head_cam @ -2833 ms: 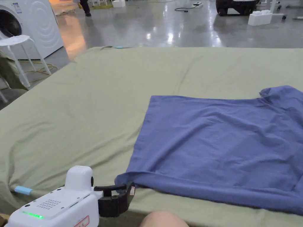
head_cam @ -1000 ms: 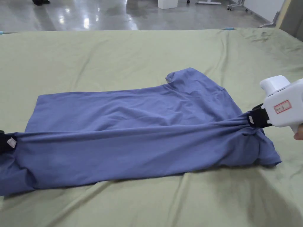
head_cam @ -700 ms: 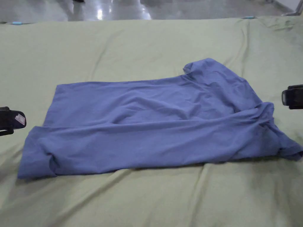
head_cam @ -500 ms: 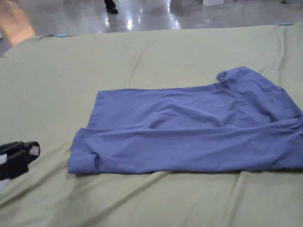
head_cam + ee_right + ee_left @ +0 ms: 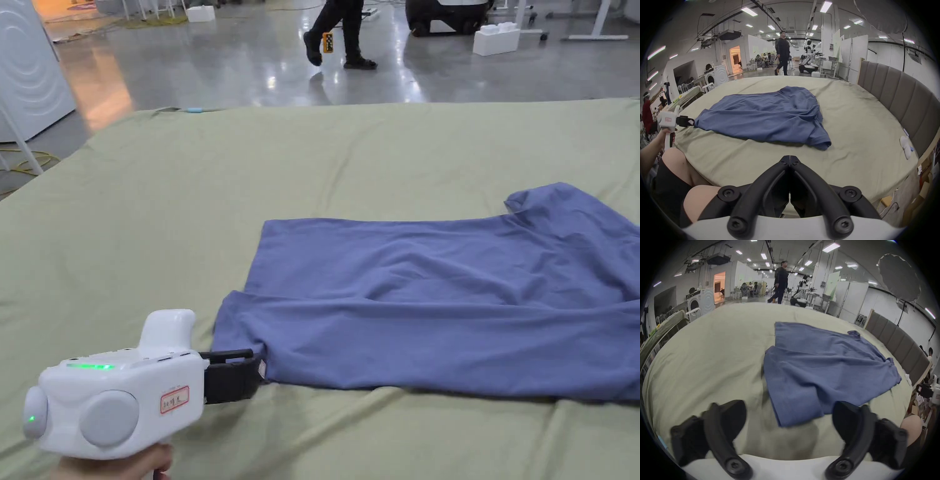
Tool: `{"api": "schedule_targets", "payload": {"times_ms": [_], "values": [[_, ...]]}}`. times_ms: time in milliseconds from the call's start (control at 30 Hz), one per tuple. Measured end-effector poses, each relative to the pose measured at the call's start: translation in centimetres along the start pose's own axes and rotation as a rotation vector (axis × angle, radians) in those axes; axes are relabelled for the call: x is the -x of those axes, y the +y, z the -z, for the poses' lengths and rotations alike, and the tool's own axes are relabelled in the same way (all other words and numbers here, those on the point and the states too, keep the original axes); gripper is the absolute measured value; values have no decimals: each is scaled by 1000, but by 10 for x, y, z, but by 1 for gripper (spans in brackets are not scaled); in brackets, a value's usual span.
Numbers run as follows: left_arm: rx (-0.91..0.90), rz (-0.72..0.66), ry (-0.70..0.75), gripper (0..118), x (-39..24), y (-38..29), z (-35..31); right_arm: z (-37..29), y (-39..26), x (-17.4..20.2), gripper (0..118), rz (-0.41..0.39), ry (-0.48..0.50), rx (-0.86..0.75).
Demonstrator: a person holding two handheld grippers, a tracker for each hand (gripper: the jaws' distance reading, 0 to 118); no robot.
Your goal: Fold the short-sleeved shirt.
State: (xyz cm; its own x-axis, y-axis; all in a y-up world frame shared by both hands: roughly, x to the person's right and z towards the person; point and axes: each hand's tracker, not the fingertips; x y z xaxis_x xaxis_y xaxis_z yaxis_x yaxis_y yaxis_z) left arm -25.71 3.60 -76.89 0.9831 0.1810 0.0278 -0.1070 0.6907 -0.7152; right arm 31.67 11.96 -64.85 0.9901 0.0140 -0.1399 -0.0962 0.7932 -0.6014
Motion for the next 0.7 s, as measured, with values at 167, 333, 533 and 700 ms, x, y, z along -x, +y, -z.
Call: {"api": "schedule_targets", "payload": {"times_ms": [167, 333, 533, 700], "values": [[-10, 175, 94, 8, -14, 0, 4, 9, 9, -7, 2, -18, -9, 8], [-70, 194, 69, 7, -15, 3, -20, 32, 13, -15, 2, -19, -7, 6], [-123, 176, 30, 6, -27, 13, -43, 98, 24, -55, 117, 141, -67, 113], [-96, 178, 35, 6, -34, 15, -36, 147, 36, -74, 113, 149, -51, 129]]}}
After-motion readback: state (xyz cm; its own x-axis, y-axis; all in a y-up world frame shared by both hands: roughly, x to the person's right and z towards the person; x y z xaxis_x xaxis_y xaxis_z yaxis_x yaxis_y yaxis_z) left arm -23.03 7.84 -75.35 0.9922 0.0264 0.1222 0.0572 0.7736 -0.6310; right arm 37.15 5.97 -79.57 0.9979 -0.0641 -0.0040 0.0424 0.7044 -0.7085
